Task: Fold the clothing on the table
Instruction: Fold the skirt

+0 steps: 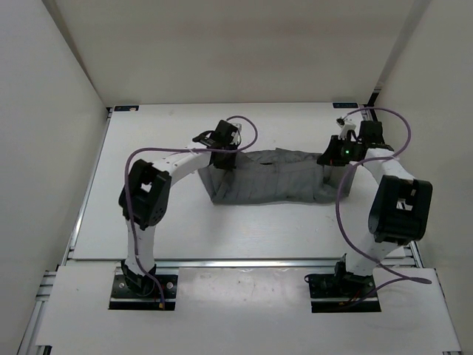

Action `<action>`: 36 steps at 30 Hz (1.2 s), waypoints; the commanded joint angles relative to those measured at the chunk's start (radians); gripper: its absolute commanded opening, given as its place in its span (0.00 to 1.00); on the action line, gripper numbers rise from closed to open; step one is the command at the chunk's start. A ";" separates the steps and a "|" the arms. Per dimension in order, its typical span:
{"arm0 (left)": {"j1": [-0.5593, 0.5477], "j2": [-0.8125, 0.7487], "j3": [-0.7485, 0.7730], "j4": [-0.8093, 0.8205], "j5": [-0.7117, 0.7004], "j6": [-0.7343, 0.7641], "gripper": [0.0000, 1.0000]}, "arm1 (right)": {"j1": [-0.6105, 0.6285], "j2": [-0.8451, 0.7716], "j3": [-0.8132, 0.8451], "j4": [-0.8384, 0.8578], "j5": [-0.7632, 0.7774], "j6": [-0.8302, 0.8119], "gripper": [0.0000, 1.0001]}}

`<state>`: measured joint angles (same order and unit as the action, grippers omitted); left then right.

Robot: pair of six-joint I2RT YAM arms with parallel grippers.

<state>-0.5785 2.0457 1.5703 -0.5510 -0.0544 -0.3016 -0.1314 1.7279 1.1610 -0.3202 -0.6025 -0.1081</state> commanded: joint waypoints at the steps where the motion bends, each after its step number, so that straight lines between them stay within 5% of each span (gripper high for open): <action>1: 0.005 -0.177 -0.100 0.147 0.016 -0.053 0.05 | -0.016 -0.120 -0.012 0.052 0.007 0.001 0.00; 9: 0.008 -0.321 -0.260 0.263 0.041 -0.137 0.28 | 0.029 -0.145 -0.003 0.099 0.020 -0.018 0.00; 19: 0.074 -0.289 -0.273 0.293 0.031 -0.198 0.27 | 0.046 -0.032 0.086 0.216 0.089 0.096 0.00; 21: 0.069 -0.262 -0.234 0.286 0.045 -0.186 0.38 | 0.044 0.015 0.129 0.198 0.086 0.084 0.00; 24: 0.048 -0.202 -0.150 0.257 0.048 -0.159 0.72 | 0.049 0.058 0.186 0.175 0.083 0.064 0.01; 26: 0.034 -0.153 -0.086 0.232 0.068 -0.150 0.77 | 0.046 0.071 0.203 0.168 0.078 0.065 0.00; 36: 0.006 -0.021 -0.013 0.198 0.119 -0.146 0.73 | 0.065 0.087 0.204 0.181 0.072 0.068 0.00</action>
<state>-0.5648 2.0327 1.5208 -0.3336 0.0441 -0.4599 -0.0757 1.8111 1.3327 -0.1761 -0.5224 -0.0433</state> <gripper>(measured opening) 0.736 0.017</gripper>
